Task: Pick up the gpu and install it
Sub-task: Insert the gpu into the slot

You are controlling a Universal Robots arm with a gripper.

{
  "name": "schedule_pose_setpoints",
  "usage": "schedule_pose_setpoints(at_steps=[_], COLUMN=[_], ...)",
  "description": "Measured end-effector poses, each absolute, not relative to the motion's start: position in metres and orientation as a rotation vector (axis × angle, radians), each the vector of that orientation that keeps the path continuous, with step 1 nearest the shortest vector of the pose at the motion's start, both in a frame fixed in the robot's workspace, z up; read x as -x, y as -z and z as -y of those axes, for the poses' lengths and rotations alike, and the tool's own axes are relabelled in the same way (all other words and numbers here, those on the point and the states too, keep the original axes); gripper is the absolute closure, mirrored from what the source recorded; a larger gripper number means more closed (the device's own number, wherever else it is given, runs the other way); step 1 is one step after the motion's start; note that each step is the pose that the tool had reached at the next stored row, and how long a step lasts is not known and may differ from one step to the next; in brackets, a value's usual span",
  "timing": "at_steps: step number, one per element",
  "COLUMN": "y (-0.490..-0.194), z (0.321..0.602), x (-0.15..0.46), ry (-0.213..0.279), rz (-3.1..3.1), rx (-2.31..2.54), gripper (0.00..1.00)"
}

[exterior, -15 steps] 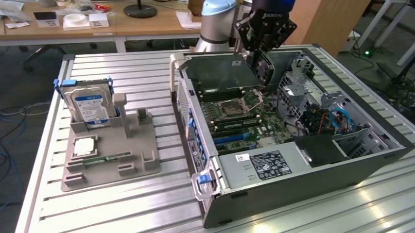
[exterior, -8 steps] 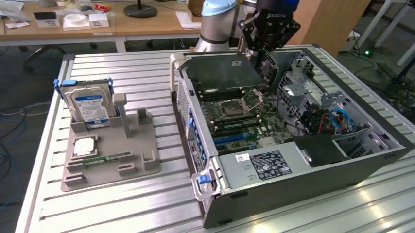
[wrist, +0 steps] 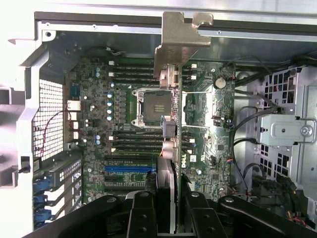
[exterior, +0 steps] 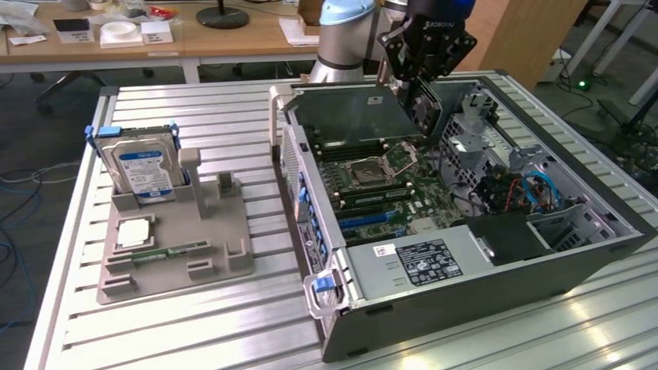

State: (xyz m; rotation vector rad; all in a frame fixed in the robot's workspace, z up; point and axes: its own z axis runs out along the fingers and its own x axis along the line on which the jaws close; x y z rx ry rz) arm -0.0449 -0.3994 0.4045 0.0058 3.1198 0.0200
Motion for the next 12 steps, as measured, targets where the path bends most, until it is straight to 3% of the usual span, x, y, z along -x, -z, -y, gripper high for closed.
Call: schedule_pose_setpoints(at_steps=[12], y=[-0.4045], z=[0.3994], x=[0.0448], ry=[-0.021], rz=[-3.119], rx=[0.094], gripper=[0.73])
